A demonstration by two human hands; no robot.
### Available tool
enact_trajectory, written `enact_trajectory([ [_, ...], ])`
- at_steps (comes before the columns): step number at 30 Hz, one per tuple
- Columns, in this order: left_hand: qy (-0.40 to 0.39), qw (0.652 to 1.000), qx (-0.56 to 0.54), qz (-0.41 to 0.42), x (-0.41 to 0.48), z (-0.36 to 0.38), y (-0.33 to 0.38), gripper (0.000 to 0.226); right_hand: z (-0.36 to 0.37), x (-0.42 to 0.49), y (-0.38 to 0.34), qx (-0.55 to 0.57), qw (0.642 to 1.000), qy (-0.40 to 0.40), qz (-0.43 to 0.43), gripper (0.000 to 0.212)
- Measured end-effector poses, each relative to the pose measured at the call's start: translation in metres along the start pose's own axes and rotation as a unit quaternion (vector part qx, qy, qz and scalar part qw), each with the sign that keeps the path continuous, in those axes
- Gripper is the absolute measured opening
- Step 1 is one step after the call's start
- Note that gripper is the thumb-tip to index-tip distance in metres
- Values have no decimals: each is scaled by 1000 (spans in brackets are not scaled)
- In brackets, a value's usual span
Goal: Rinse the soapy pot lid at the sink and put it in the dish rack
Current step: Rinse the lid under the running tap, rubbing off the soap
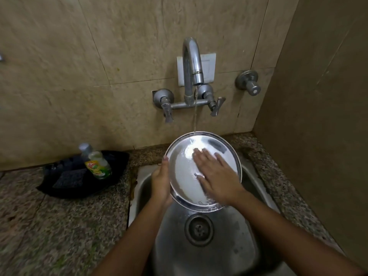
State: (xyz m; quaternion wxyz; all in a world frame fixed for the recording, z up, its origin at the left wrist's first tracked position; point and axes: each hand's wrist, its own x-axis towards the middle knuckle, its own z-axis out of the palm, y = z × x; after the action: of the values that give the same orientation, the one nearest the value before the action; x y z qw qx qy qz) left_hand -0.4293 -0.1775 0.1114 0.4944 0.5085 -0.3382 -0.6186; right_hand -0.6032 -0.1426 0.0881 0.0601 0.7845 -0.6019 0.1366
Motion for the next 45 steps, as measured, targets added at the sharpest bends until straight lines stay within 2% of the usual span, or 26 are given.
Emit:
enact_trajectory([
  [2,-34,999,11,4,-2,0,1,27,-2,8,12,-8,998,35,59,65],
  [4,-60,998,21,-1,-1,0,5,21,-9,22,12,2,993,81,84,60],
  [8,-55,998,34,7,9,-6,14,18,-27,56,12,117,964,190,144,27],
  [10,-59,997,41,17,12,-10,17,15,-31,69,19,261,922,207,197,15],
  [12,-74,996,46,23,12,-14,18,13,-32,77,24,410,858,196,239,13],
  [13,-81,995,47,23,12,-15,19,13,-30,78,26,448,838,192,246,15],
  [15,-91,994,50,21,11,-15,19,12,-25,75,28,466,828,186,249,19],
  [18,-98,993,61,8,11,-12,17,9,-19,68,33,457,828,181,269,21],
  [24,-116,992,44,-10,7,-10,13,16,-22,62,37,419,848,159,284,17],
  [27,-104,994,33,-3,6,-13,14,17,-31,61,29,363,883,140,262,27],
  [30,-105,994,35,3,3,-18,14,14,-39,64,15,223,936,102,251,50],
  [32,-128,990,59,-12,1,-17,20,8,-41,73,11,146,955,78,245,56],
  [35,-204,966,151,-39,10,-10,36,13,-40,92,1,134,980,2,149,58],
  [37,-226,958,176,-30,17,-5,43,14,-40,102,-10,109,990,-26,82,56],
  [39,-216,962,168,-13,22,-1,43,13,-44,108,-17,95,994,-14,59,53],
  [42,-198,967,156,23,22,1,36,9,-48,104,-2,165,981,-9,97,53],
  [45,-168,975,144,23,25,-2,30,16,-49,91,24,308,930,26,200,52],
])
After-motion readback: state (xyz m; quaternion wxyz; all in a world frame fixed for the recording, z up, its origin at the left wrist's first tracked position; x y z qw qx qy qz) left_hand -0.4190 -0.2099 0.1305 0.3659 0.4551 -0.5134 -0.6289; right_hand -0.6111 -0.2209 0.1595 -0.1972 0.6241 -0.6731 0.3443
